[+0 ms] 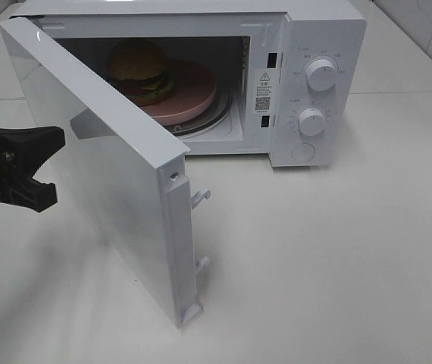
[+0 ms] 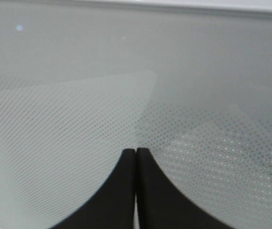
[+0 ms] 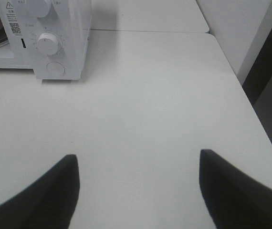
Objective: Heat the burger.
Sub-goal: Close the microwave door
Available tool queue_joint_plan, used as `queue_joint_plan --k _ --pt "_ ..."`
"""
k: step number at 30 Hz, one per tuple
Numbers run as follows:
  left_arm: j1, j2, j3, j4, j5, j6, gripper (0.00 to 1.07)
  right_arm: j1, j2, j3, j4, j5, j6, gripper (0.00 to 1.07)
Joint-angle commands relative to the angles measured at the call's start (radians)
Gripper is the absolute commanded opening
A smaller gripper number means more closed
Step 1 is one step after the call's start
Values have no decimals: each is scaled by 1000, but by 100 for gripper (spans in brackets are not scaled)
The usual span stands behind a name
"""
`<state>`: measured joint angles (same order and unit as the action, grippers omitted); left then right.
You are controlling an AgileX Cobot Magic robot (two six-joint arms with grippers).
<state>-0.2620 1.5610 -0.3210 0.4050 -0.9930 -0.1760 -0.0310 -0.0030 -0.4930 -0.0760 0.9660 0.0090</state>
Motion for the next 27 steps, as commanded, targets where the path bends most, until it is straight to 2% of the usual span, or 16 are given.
queue_joint_plan --k 1,6,10,14,17,18,19,20,22,23,25,26,27 --pt "-32 19 -19 -50 3 27 0 -2 -29 3 -8 -5 6 71" --pt "-107 89 -72 -87 2 37 0 -2 -29 3 -8 -5 6 71" --pt "-174 128 -118 -154 2 53 0 -2 -29 3 -8 -5 6 71" --pt "-197 153 -147 -179 3 66 0 -2 -29 3 -8 -5 6 71" --pt "-219 174 -179 -228 7 66 0 -2 -29 3 -8 -5 6 71" --pt "-238 186 -203 -283 16 72 0 -2 -29 3 -8 -5 6 71" --pt "-238 186 -203 -283 16 72 0 -2 -29 3 -8 -5 6 71" --pt "-255 197 -224 -340 25 95 0 -2 -29 3 -8 -5 6 71" --pt "-263 205 -232 -363 25 112 0 -2 -29 3 -8 -5 6 71" --pt "-282 222 -251 -416 25 161 0 -2 -29 3 -8 -5 6 71" --pt "-288 231 -262 -444 25 176 0 -2 -29 3 -8 -5 6 71" --pt "-299 250 -282 -495 25 218 0 -2 -29 3 -8 -5 6 71" --pt "-299 250 -282 -495 25 218 0 -2 -29 3 -8 -5 6 71"
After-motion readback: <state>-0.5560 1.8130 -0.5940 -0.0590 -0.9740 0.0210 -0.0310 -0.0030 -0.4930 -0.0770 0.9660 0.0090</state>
